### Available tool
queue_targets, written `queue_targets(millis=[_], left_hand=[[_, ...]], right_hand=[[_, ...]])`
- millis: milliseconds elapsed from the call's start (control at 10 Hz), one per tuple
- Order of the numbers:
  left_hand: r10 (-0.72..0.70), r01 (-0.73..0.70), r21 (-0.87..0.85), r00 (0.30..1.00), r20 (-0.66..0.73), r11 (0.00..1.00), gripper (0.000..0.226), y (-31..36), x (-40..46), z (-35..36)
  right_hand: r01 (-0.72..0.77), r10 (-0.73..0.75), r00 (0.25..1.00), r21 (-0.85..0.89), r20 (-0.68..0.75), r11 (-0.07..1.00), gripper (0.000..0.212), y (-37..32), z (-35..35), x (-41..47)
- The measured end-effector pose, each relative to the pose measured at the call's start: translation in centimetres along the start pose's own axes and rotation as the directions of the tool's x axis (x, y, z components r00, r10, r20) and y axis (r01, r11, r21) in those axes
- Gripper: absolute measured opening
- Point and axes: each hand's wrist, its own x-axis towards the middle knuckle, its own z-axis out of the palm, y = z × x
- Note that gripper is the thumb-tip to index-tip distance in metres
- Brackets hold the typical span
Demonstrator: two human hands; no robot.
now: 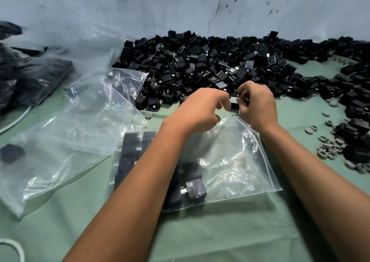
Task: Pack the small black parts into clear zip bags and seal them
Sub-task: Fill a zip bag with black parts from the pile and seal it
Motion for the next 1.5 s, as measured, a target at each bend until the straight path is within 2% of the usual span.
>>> queue_targets(millis=[100,200,300,400,500,600,700,800,900,1000,1100,1200,1300,1400,1500], left_hand=[[0.087,-0.087,-0.001,0.996,0.022,0.996,0.035,1.3,0.0,0.4],[0.125,-0.127,0.018,0.987,0.101,0.992,0.04,2.2,-0.2,0.8],[0.134,-0.148,0.059,0.971,0.2,0.987,0.055,2.7,-0.2,1.1],[0.122,-0.151,0.096,0.959,0.255,0.984,0.069,3.0,-0.1,1.8],[0.14,-0.176,0.139,0.962,0.236,0.974,0.063,2.9,0.1,2.3],[0.179,-0.206,0.152,0.969,0.17,0.967,0.032,2.2,0.2,1.3],[0.188,-0.199,0.096,0.976,0.11,0.975,0.02,1.6,0.0,-0.6],[0.15,-0.156,0.047,0.983,0.109,0.987,0.017,1.1,-0.2,-2.1],[0.127,-0.128,0.001,0.987,0.098,0.992,0.013,0.8,-0.2,-2.6],[0.146,-0.144,-0.037,0.985,0.089,0.989,0.013,1.2,-0.3,-2.5],[0.176,-0.169,-0.105,0.982,0.066,0.98,0.011,1.7,-0.3,-2.5],[0.191,-0.179,-0.162,0.98,0.058,0.97,0.013,2.1,-0.4,-2.4],[0.2,-0.19,-0.194,0.979,0.034,0.963,0.015,2.2,-0.3,-2.4],[0.202,-0.194,-0.25,0.979,0.008,0.949,0.016,2.1,-0.2,-2.2],[0.212,-0.202,-0.278,0.977,0.006,0.939,0.015,2.3,-0.2,-1.9]], right_hand=[[0.081,-0.067,0.981,-0.074,0.181,0.994,0.034,0.3,0.6,-0.4],[0.184,-0.156,0.955,-0.089,0.253,0.979,0.027,0.4,0.5,-0.7],[0.059,-0.06,0.995,0.006,0.085,0.998,0.031,0.5,-0.7,-1.2],[-0.31,0.334,0.941,0.256,-0.058,0.916,0.035,0.5,-2.5,-1.9],[-0.452,0.509,0.86,0.407,-0.038,0.794,0.03,-0.3,-4.0,-3.7],[-0.423,0.39,0.9,0.595,0.192,0.684,0.02,-0.9,-4.7,-5.6],[-0.435,0.225,0.9,0.742,0.373,0.51,0.032,-0.9,-5.4,-5.9],[-0.487,0.026,0.843,0.741,0.538,0.461,0.044,-0.5,-6.0,-5.6],[-0.501,-0.179,0.725,0.688,0.665,0.525,0.048,-0.7,-6.6,-5.6],[-0.497,-0.3,0.65,0.689,0.698,0.528,0.037,-2.1,-6.9,-5.9],[-0.354,-0.327,0.645,0.649,0.691,0.673,0.027,-3.6,-6.7,-6.1],[-0.391,-0.226,0.637,0.561,0.737,0.729,0.035,-4.6,-5.4,-6.3],[-0.572,-0.231,0.53,0.545,0.816,0.613,0.063,-5.0,-3.6,-6.3],[-0.631,-0.198,0.529,0.539,0.825,0.558,0.038,-4.6,-3.2,-7.4],[-0.631,-0.122,0.608,0.57,0.785,0.526,0.024,-5.3,-3.0,-7.5]])
